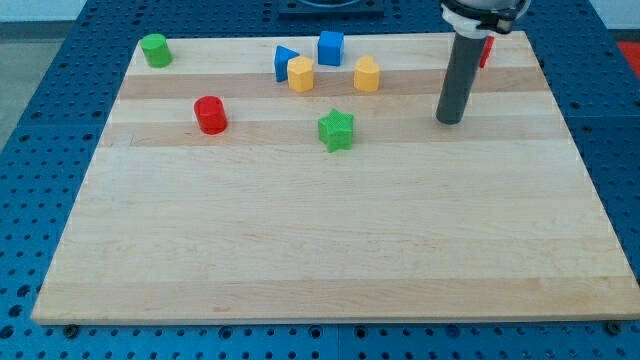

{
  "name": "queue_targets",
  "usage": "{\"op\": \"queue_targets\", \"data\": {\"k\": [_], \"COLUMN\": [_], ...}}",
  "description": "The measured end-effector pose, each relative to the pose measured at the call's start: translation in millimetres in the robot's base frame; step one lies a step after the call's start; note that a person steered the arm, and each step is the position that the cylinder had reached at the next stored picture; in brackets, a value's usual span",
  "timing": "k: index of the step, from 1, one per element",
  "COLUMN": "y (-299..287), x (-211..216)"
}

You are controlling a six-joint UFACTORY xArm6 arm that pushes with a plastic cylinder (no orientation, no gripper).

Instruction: Move your arm to the right of the yellow heart

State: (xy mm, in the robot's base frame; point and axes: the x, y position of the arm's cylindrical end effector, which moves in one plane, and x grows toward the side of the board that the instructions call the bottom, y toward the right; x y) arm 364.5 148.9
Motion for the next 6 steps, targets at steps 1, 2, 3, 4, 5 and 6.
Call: {"op": "queue_targets", "data": {"k": [1, 2, 3, 4, 5, 6], "y": [-8, -15, -21, -30, -44, -61], "x": [-12, -28, -48, -67, -87, -91]}}
